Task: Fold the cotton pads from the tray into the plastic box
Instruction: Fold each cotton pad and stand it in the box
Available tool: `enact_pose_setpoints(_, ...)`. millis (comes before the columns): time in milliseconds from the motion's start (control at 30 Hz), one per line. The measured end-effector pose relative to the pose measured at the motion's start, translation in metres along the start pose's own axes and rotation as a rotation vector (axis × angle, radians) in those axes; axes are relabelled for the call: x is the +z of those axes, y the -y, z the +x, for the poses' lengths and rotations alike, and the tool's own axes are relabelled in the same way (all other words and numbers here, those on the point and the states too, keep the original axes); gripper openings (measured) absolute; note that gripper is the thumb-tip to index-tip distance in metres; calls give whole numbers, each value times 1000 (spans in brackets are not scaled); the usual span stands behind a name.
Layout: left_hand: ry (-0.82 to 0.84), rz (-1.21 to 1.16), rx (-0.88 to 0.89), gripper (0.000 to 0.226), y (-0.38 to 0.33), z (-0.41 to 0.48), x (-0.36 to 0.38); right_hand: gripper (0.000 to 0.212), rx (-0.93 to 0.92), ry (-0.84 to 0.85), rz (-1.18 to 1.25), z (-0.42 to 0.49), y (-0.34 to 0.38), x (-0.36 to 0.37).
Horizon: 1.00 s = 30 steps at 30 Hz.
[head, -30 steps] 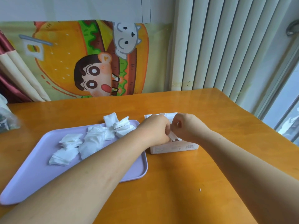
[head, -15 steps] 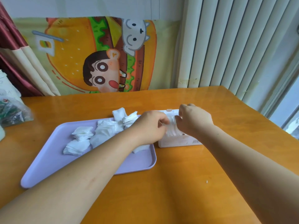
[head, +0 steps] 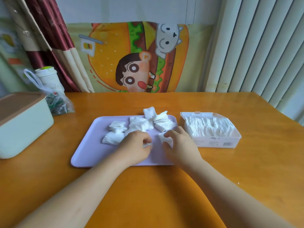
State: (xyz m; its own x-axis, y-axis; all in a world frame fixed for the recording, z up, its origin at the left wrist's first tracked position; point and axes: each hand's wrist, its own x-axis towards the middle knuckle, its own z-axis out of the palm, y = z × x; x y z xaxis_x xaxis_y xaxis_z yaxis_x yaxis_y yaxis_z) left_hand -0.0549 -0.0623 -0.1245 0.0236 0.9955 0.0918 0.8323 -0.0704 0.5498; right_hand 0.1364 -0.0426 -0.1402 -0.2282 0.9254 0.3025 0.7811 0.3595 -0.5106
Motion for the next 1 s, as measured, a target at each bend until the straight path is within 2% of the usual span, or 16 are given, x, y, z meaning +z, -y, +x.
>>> enact_pose_setpoints(67,-20,4,15,16,-1,5,2,21,-53,-25,-127,8,2,4)
enact_pose_setpoints(200,-16,-68,7,12,-16,19,10,16,21,155,-255,22,7,5)
enact_pose_setpoints(267,22,-95,-36,9,-22,24,14,20,45,134,-189,25,6,3)
enact_pose_setpoints(367,91,-196,-99,25,-25,25,18,23,106,136,-13,20,2,-2)
enact_pose_setpoints(467,142,-202,-79,22,-25,20,21,23,154,95,152,10,-5,-5)
enact_pose_setpoints(533,162,-207,-79,30,-24,15,21,22,144,62,192,3,-9,-4)
enact_pose_setpoints(667,148,-318,-109,42,-21,10,21,31,95,68,238,-2,-12,-3)
enact_pose_setpoints(800,88,-382,-101,32,-22,4,25,42,65,84,342,-4,-14,-4)
enact_pose_setpoints(900,54,-478,-83,22,-18,-1,28,31,55,65,411,-7,-19,-4)
enact_pose_setpoints(1000,31,-560,-61,38,-11,-3,29,21,83,28,525,-8,-24,-1)
